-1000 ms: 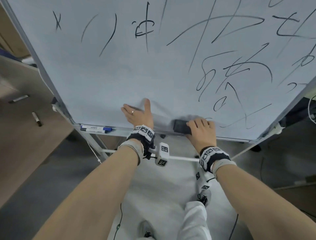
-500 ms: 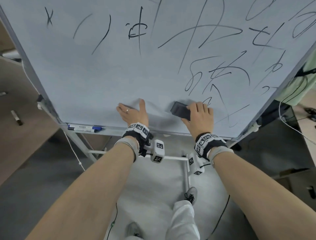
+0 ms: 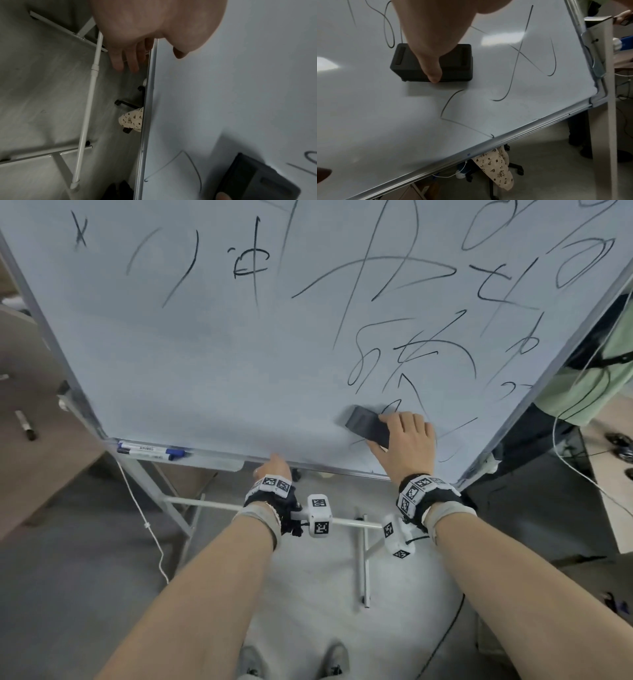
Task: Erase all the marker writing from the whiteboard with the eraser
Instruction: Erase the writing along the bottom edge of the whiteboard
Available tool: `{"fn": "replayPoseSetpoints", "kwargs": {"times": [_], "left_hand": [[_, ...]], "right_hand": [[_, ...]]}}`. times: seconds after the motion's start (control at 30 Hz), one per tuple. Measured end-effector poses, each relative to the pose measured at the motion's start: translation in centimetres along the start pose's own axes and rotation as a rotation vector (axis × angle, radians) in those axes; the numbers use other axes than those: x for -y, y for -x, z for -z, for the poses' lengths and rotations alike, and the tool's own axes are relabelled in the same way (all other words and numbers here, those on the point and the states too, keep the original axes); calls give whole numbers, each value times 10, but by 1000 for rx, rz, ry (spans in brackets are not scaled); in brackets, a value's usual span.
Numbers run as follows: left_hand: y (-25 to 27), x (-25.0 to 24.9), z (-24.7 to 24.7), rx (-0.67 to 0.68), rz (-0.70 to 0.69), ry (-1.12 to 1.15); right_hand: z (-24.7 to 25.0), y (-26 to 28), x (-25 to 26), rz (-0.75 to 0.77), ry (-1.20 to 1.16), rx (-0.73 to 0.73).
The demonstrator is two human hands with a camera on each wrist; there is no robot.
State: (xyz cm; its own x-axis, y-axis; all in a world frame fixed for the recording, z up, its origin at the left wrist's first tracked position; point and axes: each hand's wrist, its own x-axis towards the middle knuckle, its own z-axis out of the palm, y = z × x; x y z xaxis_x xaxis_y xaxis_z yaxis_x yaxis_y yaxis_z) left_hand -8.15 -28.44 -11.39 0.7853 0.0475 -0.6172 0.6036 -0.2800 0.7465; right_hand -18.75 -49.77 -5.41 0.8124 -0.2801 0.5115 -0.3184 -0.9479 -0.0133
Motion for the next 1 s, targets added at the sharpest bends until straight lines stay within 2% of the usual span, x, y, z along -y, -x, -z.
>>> {"fn": "replayPoseSetpoints", "kwargs": {"times": [0.07,0.13,0.2,0.3,0.4,0.5,0.67,0.9,1.0], "left_hand": [[8,1,-17,8,54,62],[15,2,-34,21,156,252],[13,7,-50,49,175,453],[9,23,-66,49,193,612],[8,32,-81,68,197,701],[2,38,-94,64,188,725],[-3,30,-113,183,164,810],[-17,26,-128,188,205,812],[-19,22,-130,172,203,779]], "right_hand": [[-5,1,-10,74,-43,-6],[-12,2,-20,118,-85,1],[-20,3,-28,152,-105,22],[-37,10,-34,229,-120,48],[-57,23,-32,235,-174,59],[-71,36,-31,255,-177,85],[-85,51,-43,263,-124,159],[-84,55,-67,278,-17,286],[-80,49,-66,266,-23,281]]}}
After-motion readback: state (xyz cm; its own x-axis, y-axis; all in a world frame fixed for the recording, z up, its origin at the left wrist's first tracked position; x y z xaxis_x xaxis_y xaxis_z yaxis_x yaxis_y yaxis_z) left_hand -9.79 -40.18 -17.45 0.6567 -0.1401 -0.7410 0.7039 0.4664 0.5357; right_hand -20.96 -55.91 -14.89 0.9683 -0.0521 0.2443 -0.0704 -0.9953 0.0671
